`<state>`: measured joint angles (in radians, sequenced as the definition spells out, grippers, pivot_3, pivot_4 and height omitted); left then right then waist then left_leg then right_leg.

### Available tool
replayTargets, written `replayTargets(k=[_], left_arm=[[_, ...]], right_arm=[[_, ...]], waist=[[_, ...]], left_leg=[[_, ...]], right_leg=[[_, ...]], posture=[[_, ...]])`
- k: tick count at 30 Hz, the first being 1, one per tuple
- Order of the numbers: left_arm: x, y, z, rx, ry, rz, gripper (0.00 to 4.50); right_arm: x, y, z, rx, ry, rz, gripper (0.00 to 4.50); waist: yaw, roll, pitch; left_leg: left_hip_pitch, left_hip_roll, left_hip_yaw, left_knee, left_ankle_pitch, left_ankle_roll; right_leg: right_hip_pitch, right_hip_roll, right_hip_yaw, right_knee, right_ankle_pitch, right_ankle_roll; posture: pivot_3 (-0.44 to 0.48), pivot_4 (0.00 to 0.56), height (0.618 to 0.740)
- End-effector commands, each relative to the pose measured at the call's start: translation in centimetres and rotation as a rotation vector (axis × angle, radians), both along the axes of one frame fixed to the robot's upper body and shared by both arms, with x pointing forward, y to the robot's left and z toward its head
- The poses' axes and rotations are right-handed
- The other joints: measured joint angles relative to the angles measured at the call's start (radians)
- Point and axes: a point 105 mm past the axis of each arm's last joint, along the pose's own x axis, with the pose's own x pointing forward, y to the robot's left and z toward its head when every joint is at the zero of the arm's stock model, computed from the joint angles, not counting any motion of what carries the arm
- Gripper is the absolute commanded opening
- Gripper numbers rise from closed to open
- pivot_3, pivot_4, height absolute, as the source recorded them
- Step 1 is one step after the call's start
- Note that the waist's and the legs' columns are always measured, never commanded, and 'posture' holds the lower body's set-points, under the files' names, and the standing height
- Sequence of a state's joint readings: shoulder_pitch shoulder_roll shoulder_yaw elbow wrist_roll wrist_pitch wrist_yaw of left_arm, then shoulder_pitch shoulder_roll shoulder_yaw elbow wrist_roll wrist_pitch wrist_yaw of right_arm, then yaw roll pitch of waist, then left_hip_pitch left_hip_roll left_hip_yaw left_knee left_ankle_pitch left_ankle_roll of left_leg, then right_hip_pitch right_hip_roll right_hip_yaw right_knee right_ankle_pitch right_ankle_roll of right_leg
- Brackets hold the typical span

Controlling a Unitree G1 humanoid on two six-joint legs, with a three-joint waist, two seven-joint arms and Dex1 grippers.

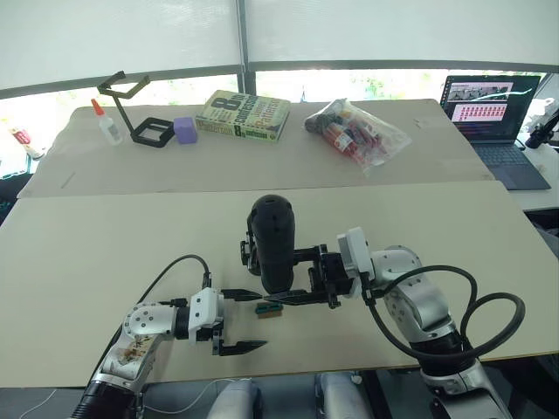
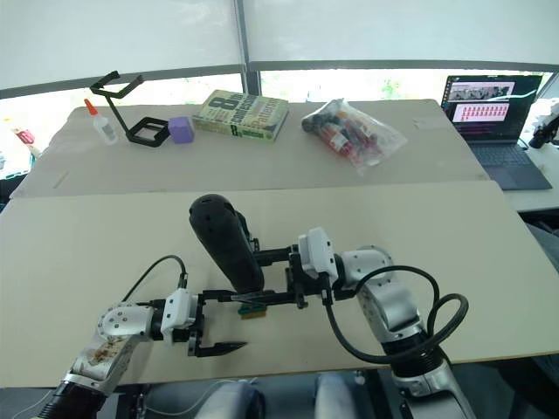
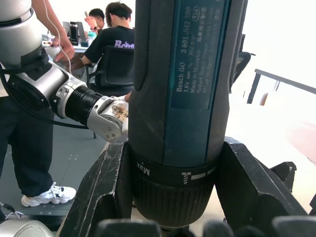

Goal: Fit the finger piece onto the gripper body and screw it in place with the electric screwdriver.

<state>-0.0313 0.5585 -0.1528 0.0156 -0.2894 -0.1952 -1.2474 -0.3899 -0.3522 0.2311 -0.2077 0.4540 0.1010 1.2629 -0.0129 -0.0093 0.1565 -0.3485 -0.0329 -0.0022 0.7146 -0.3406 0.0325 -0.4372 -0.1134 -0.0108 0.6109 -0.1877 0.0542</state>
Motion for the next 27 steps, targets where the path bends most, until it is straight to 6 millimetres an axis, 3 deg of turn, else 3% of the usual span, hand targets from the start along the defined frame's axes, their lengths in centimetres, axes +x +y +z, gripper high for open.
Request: replayTargets(k=[1,27], left_arm=[[-0.29,0.43,-0.71,0.019,0.026,0.019,4.5],[-0.59,-0.13,-0.33,0.001,0.034,0.023,4.5]], right_arm=[[-0.56,0.22,1.16,0.026,-0.049,0.028,1.95],[-0.5,0.44,1.01,0.011,-0.055,0.022,1.95]], waist=[[0.0,0.0,0.0],[0.0,0.0,0.0]], left_leg=[[0.0,0.0,0.0,0.0,0.0,0.0],[0.0,0.0,0.0,0.0,0.0,0.0]], right_leg=[[0.0,0.0,0.0,0.0,0.0,0.0],[0.0,0.0,0.0,0.0,0.0,0.0]], posture=[[0.0,0.15,0.74],[0.0,0.15,0.74]])
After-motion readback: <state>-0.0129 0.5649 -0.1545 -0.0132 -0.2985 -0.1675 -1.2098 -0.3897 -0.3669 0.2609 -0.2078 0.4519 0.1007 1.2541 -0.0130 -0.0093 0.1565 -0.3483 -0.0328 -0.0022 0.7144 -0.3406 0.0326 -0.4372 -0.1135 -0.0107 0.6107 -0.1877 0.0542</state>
